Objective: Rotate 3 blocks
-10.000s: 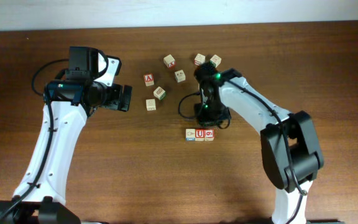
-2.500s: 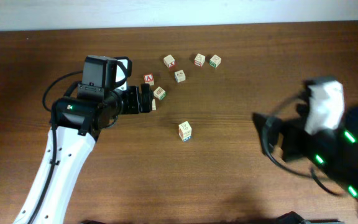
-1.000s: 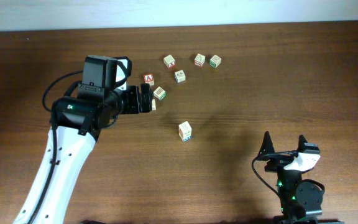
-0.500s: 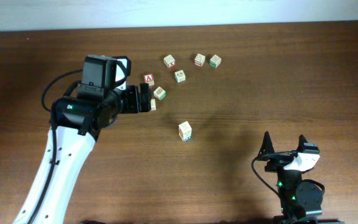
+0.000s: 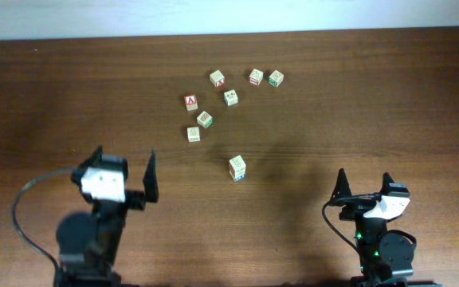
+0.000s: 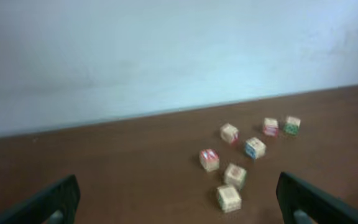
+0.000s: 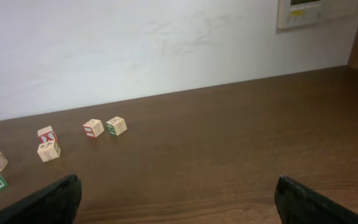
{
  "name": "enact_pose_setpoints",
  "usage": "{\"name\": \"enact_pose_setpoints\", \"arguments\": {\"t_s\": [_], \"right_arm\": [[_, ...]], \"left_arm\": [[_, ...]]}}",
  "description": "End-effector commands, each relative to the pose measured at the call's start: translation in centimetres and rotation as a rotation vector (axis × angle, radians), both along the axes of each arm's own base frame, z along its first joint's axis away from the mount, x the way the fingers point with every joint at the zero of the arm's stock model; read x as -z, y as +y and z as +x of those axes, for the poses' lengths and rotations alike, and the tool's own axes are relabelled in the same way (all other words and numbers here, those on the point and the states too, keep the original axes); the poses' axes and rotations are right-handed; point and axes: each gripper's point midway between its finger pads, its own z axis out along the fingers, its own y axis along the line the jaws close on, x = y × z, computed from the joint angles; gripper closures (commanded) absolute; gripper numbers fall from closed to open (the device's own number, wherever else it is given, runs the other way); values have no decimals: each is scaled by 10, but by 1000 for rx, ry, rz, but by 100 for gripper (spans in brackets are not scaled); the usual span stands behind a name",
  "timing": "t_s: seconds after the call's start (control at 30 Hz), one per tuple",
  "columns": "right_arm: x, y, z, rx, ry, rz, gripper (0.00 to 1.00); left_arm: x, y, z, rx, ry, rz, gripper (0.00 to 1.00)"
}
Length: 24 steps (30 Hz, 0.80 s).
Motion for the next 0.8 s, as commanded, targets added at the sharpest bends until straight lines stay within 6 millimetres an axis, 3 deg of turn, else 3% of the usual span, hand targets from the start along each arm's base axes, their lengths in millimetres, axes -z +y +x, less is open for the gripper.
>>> {"name": "enact_pose_setpoints", "arguments": {"t_s": [0.0, 0.17, 0.27, 0.4, 0.77], "right_arm": [[4, -1, 0, 2, 6, 0, 1], [4, -1, 0, 2, 6, 0, 1], [4, -1, 0, 2, 6, 0, 1], [4, -1, 0, 2, 6, 0, 1], [4, -1, 0, 2, 6, 0, 1]], "left_arm": [[23, 4, -12, -4, -90, 138, 1], [59, 14, -17, -56, -148, 140, 1], [69, 16, -20, -68, -168, 140, 1], [102, 23, -21, -98, -31, 151, 1], [102, 23, -21, -95, -32, 151, 1]]}}
